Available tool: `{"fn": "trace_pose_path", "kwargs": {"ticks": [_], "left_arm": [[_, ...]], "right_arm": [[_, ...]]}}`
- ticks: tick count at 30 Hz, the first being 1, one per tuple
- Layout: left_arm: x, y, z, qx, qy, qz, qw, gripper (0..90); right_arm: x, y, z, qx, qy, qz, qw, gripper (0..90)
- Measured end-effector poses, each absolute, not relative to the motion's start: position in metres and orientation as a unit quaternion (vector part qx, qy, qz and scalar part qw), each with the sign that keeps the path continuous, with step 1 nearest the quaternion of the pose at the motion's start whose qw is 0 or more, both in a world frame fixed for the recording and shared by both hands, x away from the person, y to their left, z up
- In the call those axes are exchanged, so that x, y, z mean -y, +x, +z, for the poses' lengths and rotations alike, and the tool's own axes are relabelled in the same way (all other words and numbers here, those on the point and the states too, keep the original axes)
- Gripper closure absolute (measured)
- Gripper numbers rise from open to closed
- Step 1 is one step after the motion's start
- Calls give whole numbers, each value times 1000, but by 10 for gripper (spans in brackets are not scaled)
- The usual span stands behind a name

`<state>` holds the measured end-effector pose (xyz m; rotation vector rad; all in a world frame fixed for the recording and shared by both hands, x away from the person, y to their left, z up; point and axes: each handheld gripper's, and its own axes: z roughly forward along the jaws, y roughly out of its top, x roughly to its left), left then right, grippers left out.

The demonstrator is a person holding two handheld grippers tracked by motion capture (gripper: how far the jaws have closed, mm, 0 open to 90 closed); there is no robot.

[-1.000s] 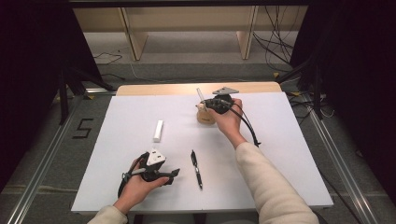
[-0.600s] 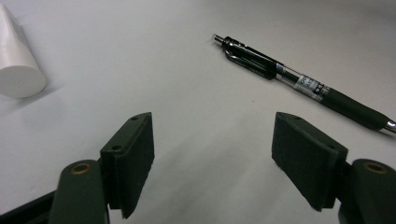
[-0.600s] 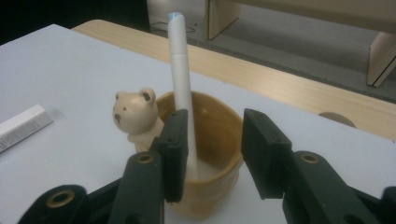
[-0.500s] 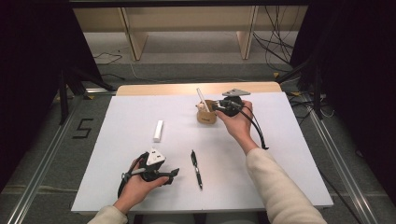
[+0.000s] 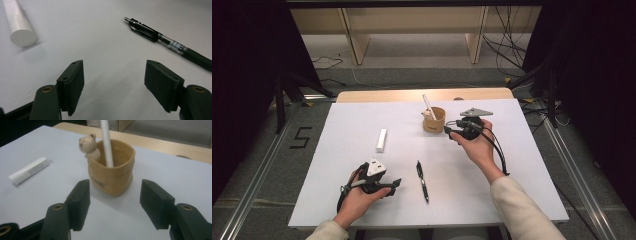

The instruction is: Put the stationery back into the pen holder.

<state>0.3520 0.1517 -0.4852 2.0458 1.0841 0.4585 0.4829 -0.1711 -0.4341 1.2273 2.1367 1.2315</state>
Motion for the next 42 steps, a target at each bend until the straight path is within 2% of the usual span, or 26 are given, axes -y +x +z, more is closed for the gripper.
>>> {"fn": "trace_pose_path", "kwargs": {"ticks": [13,22,30,42], "left_arm": [[-160,359,-487,-457,785,219,358,348],[-164,378,-489,-500,750,261,346,366],[-164,407,-495,-520,726,295,339,399],[-163,431,-499,-532,711,308,342,443]], "right_arm": [[197,433,-455,-752,437,455,192,408],[205,402,-462,-757,431,456,182,389],[205,394,-465,-758,428,460,174,383],[201,394,-467,-761,423,461,171,382]]}}
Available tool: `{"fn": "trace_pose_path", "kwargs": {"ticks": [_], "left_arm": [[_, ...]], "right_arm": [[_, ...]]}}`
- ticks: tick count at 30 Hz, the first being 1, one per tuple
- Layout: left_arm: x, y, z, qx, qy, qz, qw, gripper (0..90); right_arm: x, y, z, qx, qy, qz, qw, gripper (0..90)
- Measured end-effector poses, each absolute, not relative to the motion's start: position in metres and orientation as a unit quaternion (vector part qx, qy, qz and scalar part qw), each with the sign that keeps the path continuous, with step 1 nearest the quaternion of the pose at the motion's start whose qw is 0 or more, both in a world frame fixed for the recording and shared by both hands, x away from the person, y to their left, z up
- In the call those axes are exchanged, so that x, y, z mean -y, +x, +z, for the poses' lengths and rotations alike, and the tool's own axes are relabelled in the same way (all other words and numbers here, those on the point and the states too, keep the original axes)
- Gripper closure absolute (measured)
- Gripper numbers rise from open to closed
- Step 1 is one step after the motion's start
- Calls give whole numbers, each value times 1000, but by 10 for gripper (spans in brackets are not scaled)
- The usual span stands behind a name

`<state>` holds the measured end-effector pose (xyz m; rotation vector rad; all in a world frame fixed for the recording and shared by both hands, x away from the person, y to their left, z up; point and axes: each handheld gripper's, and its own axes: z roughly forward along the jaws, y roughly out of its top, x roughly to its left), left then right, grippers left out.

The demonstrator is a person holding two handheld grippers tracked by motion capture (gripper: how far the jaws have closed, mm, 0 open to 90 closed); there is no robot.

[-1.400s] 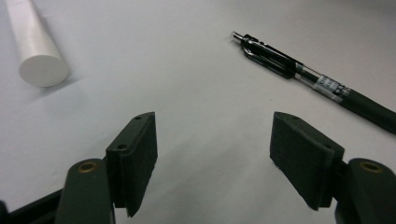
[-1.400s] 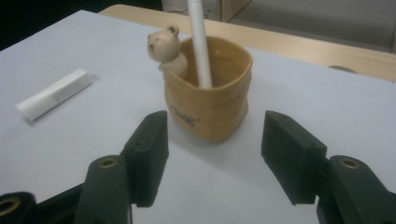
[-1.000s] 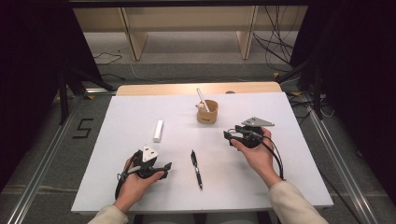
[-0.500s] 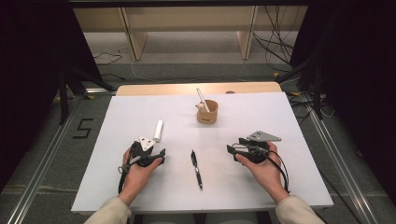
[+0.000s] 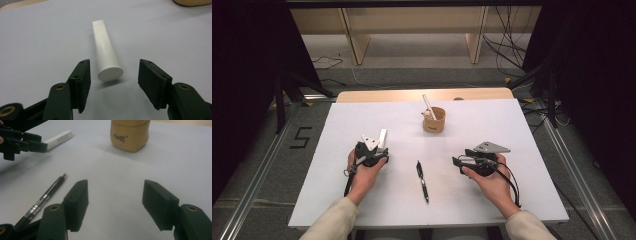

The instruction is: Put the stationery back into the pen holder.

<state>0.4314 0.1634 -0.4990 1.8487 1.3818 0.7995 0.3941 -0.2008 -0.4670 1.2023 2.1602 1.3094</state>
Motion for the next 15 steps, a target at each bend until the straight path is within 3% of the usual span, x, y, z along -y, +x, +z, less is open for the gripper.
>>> {"fn": "trace_pose_path", "kwargs": {"ticks": [15], "left_arm": [[-166,441,-503,-548,703,297,341,496]], "right_arm": [[200,395,-469,-763,423,460,167,381]]}}
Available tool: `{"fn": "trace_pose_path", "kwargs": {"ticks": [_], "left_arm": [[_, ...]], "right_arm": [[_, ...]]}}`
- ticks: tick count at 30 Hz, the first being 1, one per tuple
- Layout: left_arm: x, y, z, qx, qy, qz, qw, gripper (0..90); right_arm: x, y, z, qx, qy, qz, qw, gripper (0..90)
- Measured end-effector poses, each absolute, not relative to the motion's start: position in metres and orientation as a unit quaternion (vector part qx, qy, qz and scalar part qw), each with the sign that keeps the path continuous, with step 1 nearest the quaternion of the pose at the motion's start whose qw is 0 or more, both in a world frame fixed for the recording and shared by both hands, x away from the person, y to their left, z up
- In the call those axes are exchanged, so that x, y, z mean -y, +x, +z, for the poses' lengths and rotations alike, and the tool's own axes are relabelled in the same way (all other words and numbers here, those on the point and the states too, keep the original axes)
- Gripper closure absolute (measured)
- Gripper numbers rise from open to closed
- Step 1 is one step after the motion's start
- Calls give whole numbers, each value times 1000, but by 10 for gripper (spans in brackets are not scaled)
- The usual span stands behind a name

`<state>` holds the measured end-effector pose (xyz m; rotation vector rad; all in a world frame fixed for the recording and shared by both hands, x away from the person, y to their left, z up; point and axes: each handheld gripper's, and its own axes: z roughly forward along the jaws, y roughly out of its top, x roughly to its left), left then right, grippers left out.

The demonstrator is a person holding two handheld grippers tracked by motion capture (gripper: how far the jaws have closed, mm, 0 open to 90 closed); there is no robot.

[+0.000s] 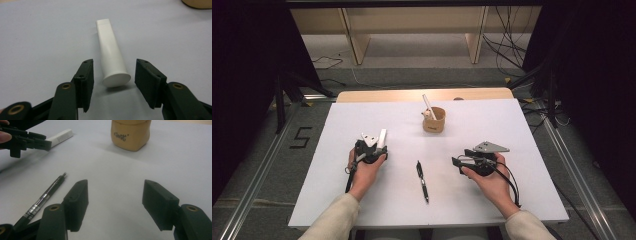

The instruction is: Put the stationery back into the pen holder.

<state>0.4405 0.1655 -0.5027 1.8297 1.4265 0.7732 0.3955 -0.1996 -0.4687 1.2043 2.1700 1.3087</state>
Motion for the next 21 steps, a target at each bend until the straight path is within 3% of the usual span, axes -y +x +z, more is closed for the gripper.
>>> {"fn": "trace_pose_path", "kwargs": {"ticks": [21], "left_arm": [[-163,449,-503,-569,699,271,336,548]], "right_arm": [[199,396,-469,-764,422,459,167,382]]}}
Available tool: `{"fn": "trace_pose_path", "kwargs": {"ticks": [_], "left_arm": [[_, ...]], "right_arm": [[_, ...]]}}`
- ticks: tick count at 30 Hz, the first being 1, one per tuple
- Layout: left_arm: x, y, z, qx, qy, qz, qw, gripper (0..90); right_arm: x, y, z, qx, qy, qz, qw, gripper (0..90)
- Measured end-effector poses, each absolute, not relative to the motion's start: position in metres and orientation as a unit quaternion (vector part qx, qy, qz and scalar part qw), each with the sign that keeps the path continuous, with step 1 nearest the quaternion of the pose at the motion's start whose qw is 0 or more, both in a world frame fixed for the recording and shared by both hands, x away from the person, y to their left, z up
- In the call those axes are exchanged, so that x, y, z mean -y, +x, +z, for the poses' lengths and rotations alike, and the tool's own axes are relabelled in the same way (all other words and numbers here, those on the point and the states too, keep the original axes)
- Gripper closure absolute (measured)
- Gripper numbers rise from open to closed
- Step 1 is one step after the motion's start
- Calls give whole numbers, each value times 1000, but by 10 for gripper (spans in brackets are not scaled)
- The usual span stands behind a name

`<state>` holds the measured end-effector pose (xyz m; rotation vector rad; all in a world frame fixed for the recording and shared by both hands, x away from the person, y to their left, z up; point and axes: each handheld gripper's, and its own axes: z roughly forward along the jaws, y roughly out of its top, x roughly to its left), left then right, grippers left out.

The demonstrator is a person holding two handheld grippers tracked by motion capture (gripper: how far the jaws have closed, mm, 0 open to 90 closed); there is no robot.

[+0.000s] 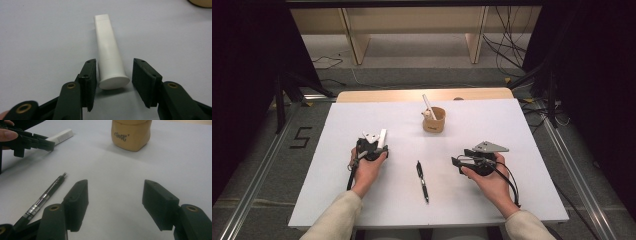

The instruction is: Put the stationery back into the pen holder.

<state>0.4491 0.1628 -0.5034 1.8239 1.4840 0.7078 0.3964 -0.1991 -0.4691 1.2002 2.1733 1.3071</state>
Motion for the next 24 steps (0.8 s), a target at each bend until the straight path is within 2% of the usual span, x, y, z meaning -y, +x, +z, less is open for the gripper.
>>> {"fn": "trace_pose_path", "kwargs": {"ticks": [24], "left_arm": [[-167,451,-503,-585,686,261,344,637]], "right_arm": [[197,395,-469,-765,418,460,167,382]]}}
